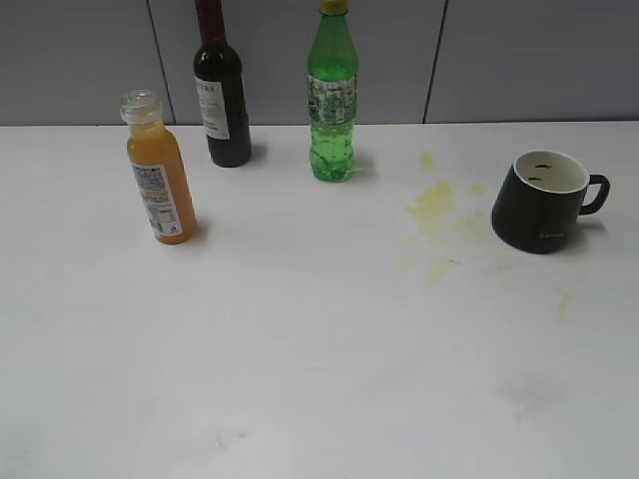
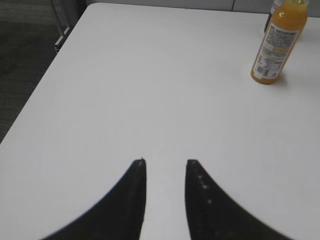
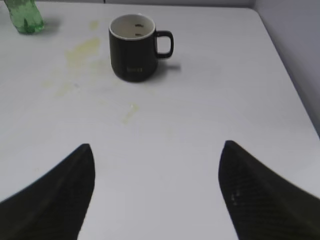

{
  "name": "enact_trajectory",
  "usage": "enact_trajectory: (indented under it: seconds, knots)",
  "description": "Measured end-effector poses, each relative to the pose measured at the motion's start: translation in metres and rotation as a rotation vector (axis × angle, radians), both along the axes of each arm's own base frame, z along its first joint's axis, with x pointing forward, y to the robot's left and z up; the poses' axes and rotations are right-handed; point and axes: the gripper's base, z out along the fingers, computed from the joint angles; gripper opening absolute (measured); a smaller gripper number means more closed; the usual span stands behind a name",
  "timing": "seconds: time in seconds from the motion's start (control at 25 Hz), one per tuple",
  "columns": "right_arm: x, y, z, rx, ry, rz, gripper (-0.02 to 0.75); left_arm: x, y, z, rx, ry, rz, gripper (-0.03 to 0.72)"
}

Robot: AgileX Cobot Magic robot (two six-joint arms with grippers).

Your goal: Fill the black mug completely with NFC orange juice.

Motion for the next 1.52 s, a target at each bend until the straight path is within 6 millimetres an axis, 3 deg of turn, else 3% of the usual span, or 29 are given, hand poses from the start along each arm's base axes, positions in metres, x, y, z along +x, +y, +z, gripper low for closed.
enact_trajectory:
  seconds: [0.12, 0.28, 0.56, 1.12, 1.52]
  knots:
    - [0.002, 0.001, 0.011, 0.01, -0.086, 0.003, 0.585, 0.0, 0.0, 0.0, 0.0, 0.0, 0.0, 0.219]
    - [0.019, 0.002, 0.025, 0.022, -0.279, 0.004, 0.585, 0.0, 0.0, 0.0, 0.0, 0.0, 0.0, 0.219]
    - [0.064, 0.004, 0.011, 0.014, -0.434, 0.006, 0.585, 0.0, 0.0, 0.0, 0.0, 0.0, 0.0, 0.219]
    - [0.135, 0.009, -0.02, 0.008, -0.303, 0.014, 0.585, 0.0, 0.0, 0.0, 0.0, 0.0, 0.0, 0.219]
    - [0.168, 0.012, -0.039, 0.011, -0.302, 0.018, 0.586, 0.0, 0.0, 0.0, 0.0, 0.0, 0.0, 0.219]
